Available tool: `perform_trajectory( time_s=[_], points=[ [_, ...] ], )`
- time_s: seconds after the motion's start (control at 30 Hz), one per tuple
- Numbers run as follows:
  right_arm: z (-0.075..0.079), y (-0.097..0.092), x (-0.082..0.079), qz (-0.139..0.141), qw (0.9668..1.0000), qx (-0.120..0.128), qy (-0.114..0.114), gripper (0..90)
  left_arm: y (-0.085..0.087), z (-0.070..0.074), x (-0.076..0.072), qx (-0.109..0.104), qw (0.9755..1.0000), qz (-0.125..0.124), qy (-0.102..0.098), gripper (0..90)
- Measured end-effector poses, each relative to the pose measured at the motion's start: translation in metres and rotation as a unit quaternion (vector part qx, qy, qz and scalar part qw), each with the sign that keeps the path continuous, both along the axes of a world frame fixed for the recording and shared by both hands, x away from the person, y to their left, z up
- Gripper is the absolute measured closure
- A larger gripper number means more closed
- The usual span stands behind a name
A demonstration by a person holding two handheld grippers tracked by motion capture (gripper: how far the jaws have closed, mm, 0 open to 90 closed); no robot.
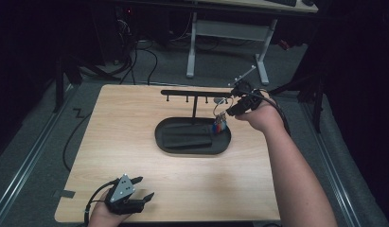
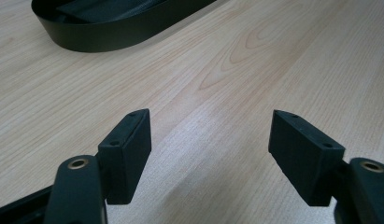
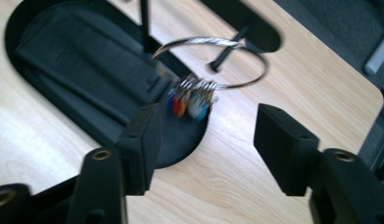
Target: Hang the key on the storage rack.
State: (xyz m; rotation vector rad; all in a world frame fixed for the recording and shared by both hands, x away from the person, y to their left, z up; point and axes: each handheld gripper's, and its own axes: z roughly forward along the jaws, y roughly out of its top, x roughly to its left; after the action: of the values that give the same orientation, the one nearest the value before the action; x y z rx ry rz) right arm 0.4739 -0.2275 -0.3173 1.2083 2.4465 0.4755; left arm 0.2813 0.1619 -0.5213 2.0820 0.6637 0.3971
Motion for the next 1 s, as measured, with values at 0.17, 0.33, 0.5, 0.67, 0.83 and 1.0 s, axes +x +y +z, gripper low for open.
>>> perform_trajectory(
  time_s=[0.17,0.33,0.5,0.67,0.83,1.0],
  points=[
    [-0.008,0.003,-0.022,0.005,0.9997,0.010,-0.024,30.1,-0.003,0.000,-0.001,0.002,1.0000,-0.003,-0.002,30.5],
    [-0.020,0.009,-0.042,0.014,0.9988,0.011,-0.047,22.0,-0.004,-0.001,-0.001,0.005,1.0000,-0.005,-0.002,30.4],
    [-0.031,0.011,-0.059,0.011,0.9975,0.021,-0.067,18.5,-0.004,-0.001,-0.002,0.005,1.0000,-0.004,-0.002,30.4],
    [-0.045,0.008,-0.077,0.000,0.9949,0.051,-0.087,14.9,-0.004,-0.001,-0.002,0.005,1.0000,-0.003,-0.002,30.4],
    [-0.059,0.001,-0.089,-0.005,0.9923,0.072,-0.101,14.5,-0.004,-0.002,-0.003,0.008,1.0000,-0.005,-0.001,30.3],
    [-0.070,-0.004,-0.103,0.004,0.9883,0.092,-0.121,14.1,-0.005,-0.002,-0.003,0.009,0.9999,-0.006,-0.001,30.4]
  ],
)
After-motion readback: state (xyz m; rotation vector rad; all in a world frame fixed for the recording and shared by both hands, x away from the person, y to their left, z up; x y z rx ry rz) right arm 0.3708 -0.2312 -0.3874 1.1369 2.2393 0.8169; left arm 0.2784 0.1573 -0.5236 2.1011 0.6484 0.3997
